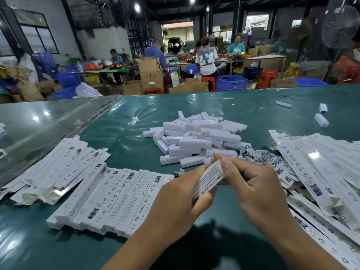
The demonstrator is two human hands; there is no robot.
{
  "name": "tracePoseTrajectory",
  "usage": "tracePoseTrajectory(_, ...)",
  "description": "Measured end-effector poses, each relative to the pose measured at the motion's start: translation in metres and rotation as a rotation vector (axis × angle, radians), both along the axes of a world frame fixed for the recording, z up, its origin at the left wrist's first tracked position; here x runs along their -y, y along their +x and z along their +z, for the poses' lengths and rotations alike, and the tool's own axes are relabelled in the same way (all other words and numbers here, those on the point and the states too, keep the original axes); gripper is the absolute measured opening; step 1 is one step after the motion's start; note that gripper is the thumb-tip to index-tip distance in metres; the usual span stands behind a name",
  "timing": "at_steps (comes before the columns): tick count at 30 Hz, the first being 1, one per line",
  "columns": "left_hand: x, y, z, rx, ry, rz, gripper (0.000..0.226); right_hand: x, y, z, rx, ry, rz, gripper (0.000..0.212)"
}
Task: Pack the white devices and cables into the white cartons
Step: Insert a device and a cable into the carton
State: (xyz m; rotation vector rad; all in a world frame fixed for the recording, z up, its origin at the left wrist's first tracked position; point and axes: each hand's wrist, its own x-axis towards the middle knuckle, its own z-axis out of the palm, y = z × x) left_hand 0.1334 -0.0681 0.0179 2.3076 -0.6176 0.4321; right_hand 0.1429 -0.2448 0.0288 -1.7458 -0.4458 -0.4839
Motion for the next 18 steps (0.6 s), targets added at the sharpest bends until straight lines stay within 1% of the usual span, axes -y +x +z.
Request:
tracePoseTrajectory(2,0.0002,-0.0001,-0.0003,-0.011,0.007,-0.009,0.041,-0.0006,0.0006,0.0011,-0.003,0.012,0.007,0.023)
tracePoseTrajectory(5,0.0009,-0.0005,-0.0004,-0.014,0.015,-0.017,0.043,0.0007,0.0008,0.0020,-0.001,0.023,0.001,0.025)
tracePoseTrajectory(8,-0.0002,0.0006,-0.0011,-0.018,-0.004,-0.030,0.039,0.0029,0.0007,0.0013,0.003,-0.037,0.002,0.025)
tracePoseTrajectory(13,-0.0005,0.0004,-0.0010,0.004,-0.003,-0.025,0.033,0.0062,0.0014,0.0035,-0.012,-0.057,0.042,0.023)
tracePoseTrajectory(16,0.0014,-0.0025,0.0006,0.030,0.022,-0.005,0.034,0.0069,0.0009,0.0060,0.068,-0.090,-0.027,0.030)
tracePoseTrajectory(18,0.0050,-0.0065,0.0009,0.033,0.087,-0.011,0.044,0.0091,0.0000,0.0092,0.052,-0.060,0.028,0.044)
